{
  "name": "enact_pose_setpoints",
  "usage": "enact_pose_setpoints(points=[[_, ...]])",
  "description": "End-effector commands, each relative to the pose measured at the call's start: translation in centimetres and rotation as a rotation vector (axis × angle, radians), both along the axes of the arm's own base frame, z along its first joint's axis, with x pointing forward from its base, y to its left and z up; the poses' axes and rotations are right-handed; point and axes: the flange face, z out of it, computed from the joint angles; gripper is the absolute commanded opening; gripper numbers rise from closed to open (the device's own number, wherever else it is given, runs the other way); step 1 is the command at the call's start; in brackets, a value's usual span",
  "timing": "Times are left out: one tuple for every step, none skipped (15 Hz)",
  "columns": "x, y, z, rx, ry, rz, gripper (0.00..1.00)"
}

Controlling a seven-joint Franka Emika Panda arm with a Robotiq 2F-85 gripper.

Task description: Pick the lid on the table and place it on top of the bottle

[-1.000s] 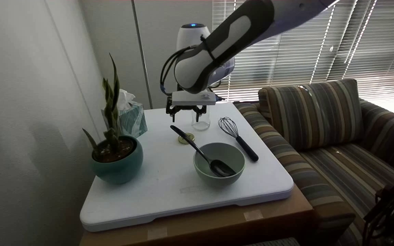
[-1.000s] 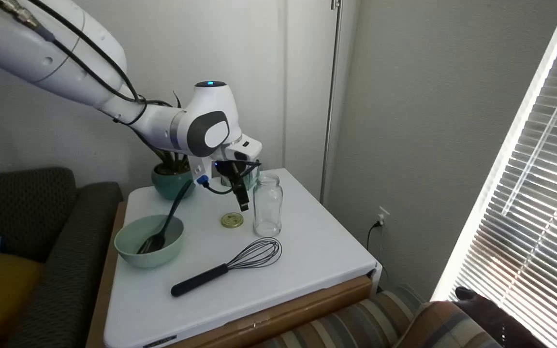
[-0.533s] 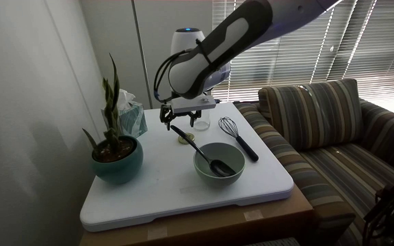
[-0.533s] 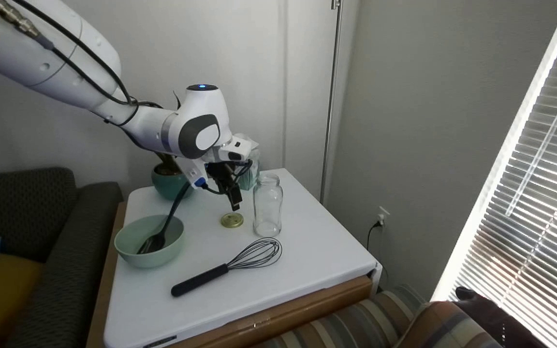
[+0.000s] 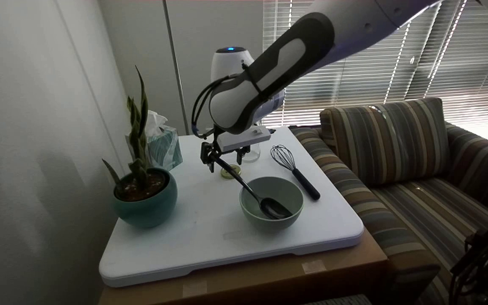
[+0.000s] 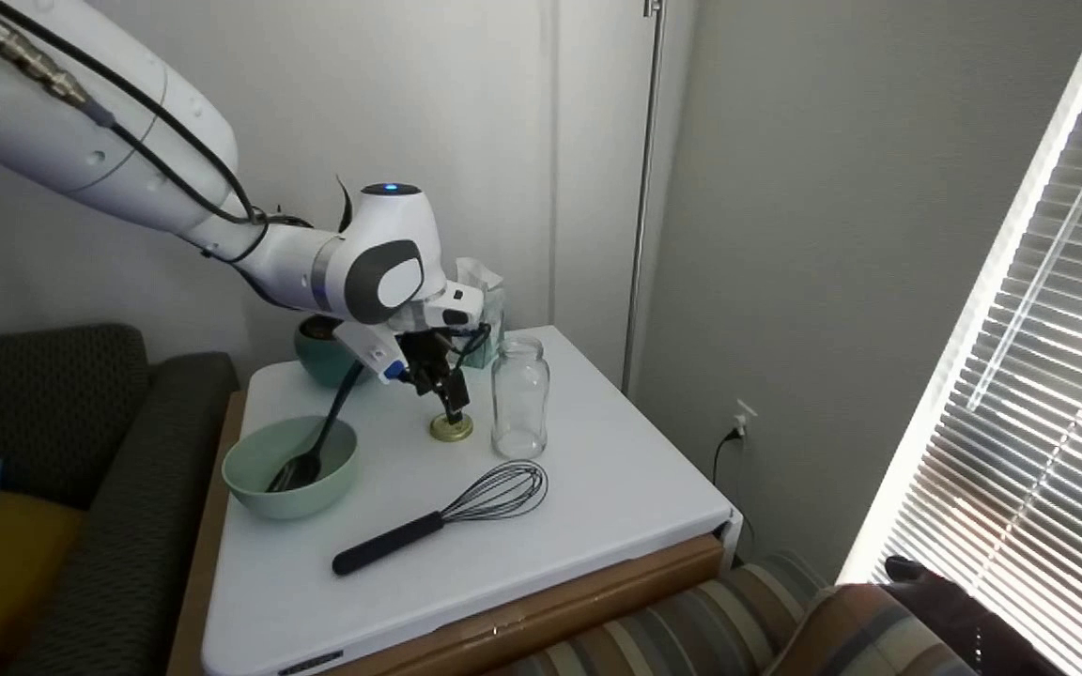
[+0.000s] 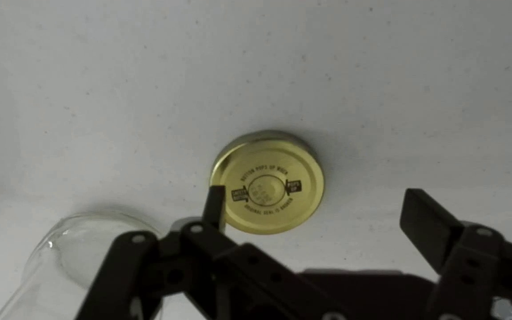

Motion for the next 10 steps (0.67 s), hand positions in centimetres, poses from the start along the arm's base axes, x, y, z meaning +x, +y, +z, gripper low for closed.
enact_pose_setpoints(points=[[0.67, 0.21, -0.95, -0.047, -0.021, 0.022, 1.0], [0.8, 0.24, -1.17, -0.057, -0.036, 0.021, 1.0], [1.0, 0.25, -1.22, -0.067, -0.05, 0.019, 1.0], [1.08, 0.26, -1.38, -0.074, -0.053, 0.018, 1.0], [1.22, 0.24, -1.41, -0.085, -0.06, 0.015, 1.0], [1.35, 0.22, -1.46, -0.093, -0.066, 0.011, 1.0], [1.39, 0.16, -1.54, -0.103, -0.069, 0.005, 1.0], [1.47, 0.01, -1.5, -0.11, -0.069, -0.006, 1.0], [1.54, -0.18, -1.48, -0.115, -0.072, -0.017, 1.0], [1.57, -0.45, -1.49, -0.119, -0.074, -0.028, 1.0]])
